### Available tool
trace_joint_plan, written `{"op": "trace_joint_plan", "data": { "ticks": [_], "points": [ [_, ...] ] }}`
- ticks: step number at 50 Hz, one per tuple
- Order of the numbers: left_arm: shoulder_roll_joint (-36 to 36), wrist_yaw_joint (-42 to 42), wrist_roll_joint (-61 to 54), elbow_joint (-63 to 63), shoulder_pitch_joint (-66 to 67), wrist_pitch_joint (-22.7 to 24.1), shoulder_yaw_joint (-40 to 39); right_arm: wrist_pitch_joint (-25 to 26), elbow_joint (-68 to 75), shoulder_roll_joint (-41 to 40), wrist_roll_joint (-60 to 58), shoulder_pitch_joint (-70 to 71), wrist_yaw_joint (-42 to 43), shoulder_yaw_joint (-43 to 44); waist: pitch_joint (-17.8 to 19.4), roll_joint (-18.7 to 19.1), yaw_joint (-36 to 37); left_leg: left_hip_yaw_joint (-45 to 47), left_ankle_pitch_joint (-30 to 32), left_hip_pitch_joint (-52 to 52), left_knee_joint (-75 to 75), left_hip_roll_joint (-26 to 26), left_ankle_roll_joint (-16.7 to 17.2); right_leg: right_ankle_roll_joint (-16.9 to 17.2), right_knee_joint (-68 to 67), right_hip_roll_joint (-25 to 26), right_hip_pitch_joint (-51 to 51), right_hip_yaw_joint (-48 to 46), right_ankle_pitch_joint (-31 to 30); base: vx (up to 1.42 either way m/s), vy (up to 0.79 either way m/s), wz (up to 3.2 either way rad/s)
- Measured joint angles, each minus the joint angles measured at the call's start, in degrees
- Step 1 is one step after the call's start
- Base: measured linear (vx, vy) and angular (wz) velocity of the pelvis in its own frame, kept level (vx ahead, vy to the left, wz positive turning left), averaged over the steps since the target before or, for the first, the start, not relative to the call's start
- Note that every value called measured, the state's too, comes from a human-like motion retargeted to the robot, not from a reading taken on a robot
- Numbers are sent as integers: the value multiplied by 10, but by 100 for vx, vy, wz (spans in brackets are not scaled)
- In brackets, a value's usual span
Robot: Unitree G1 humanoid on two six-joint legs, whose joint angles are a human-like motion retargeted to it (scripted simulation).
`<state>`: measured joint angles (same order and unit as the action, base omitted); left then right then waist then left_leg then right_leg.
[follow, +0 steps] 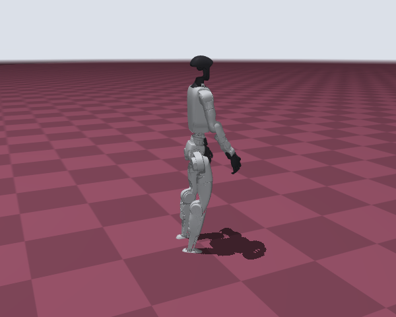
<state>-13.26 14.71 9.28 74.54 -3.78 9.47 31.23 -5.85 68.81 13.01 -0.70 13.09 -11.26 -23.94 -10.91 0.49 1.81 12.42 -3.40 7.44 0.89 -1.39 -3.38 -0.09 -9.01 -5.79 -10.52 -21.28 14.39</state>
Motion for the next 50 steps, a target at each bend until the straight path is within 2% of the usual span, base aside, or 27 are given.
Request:
{"op": "trace_joint_plan", "data": {
  "ticks": [12, 25, 32, 36, 38, 42, 45, 47, 48, 50],
  "points": [
    [11, -6, 8, -3, -29, 4, 18, -2, 1, -16, 13, 16, 1, -10, 15, -9, -23, 57, -34, -20, 35, 10, -16, 21, -55, -19, -25, 44, 28, 0, 2, -56],
    [11, 9, 13, 16, -35, 1, 29, -7, 14, -20, 32, -7, -5, -16, 38, -31, -58, 149, -54, -56, 51, 37, -31, 51, -194, -63, -93, 88, 85, -3, 0, -78],
    [3, 14, 11, 23, -46, -4, 29, -10, 31, -1, 49, -35, -3, -13, 46, -49, -68, 222, -60, -76, 72, 44, -37, 31, -269, -122, -110, 24, 113, -5, -9, -125],
    [1, 11, 5, 23, -51, -8, 24, -11, 35, 2, 54, -33, -1, -10, 55, -60, -74, 243, -68, -78, 125, 35, -44, 29, -281, -128, -109, 31, 127, -3, -13, -110],
    [-2, 8, 0, 23, -54, -10, 20, -10, 39, 3, 54, -30, -1, -10, 64, -64, -73, 242, -80, -66, 187, 16, -46, 28, -273, -117, -102, 43, 131, 1, -14, -110],
    [-7, 1, -13, 20, -62, -10, 13, -8, 49, 1, 53, -26, 1, -12, 91, -50, -60, 177, -93, -1, 377, -68, -26, 21, -249, -60, -75, 62, 121, -1, -13, -132],
    [-6, -4, -23, 16, -67, -8, 10, -6, 55, 0, 52, -25, 1, -16, 107, -11, -35, 56, -206, 78, 475, -102, -18, 14, -216, 20, -60, 78, 95, -4, -4, -174],
    [0, -6, -30, 14, -70, -7, 10, -4, 57, 1, 53, -25, -1, -19, 110, 13, -21, 5, -242, 110, 498, -113, -13, 12, -186, 63, -50, 91, 73, 0, -1, -167],
    [4, -4, -35, 14, -77, -6, 9, -3, 58, 5, 56, -20, -4, -18, 106, 33, -10, -19, -251, 128, 500, -126, -6, 11, -121, 96, -29, 97, 39, 3, 0, -158],
    [10, -6, -41, 14, -75, -5, 9, -3, 57, 3, 58, -20, -7, -23, 107, 48, -1, -53, -260, 141, 494, -126, 4, 14, -103, 122, -22, 111, 22, 3, 1, -139]
  ]
}}
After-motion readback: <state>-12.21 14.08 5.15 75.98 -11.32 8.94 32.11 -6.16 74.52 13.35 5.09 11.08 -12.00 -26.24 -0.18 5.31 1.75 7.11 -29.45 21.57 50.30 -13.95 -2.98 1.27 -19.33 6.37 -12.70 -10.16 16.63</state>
